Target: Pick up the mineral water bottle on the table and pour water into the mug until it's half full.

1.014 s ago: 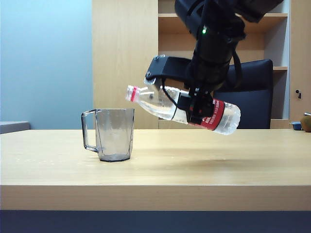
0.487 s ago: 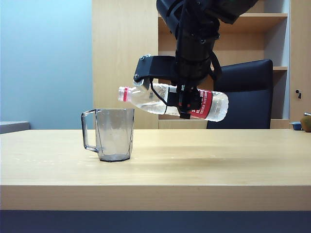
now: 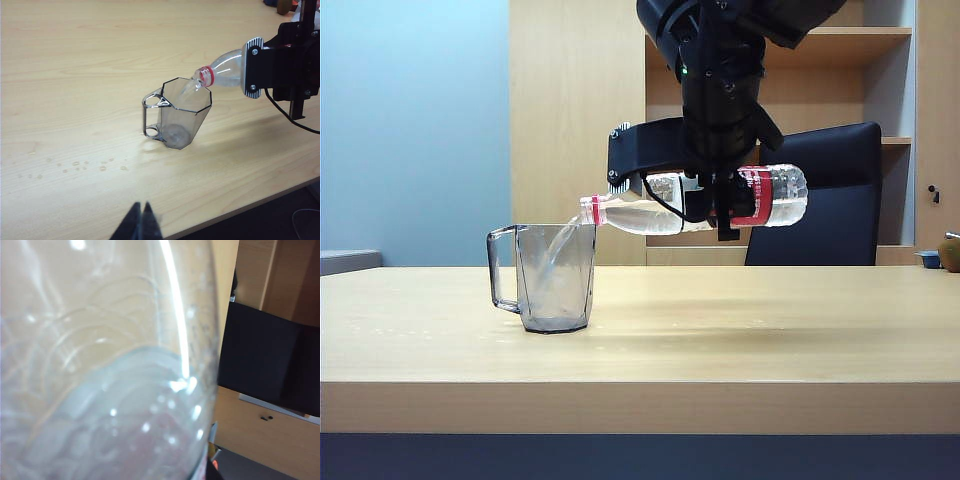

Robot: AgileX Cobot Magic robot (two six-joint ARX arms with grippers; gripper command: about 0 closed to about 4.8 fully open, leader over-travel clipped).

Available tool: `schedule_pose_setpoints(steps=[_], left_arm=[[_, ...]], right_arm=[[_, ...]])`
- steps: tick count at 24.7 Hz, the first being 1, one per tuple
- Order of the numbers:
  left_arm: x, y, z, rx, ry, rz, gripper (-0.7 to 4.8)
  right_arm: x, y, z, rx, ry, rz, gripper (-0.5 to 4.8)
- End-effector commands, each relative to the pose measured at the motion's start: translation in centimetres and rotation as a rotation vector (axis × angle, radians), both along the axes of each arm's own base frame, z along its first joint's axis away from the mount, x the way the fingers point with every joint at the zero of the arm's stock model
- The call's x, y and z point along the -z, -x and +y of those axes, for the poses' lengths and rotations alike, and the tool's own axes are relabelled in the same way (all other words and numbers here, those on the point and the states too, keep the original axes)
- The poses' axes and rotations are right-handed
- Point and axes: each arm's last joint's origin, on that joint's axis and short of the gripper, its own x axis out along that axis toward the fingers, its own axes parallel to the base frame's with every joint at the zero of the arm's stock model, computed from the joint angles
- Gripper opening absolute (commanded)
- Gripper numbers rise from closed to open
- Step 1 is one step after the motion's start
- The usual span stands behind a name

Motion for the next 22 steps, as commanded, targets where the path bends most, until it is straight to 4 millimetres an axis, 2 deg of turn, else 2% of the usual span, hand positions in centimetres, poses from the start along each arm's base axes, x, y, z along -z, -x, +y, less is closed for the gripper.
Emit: schedule_pose_setpoints(steps=[1,22], left_arm=[[-0.2,0.0,0.0,0.001,0.000,-0.011,-0.06],[-0.2,0.0,0.0,0.000,0.000,-0.011,-0.06]], right_arm=[[-1.0,0.1,0.3,-0.007,0.007,-0.047,2.34],[-1.9,0.5,1.4,-0.009,0.038,-0.132,2.34]])
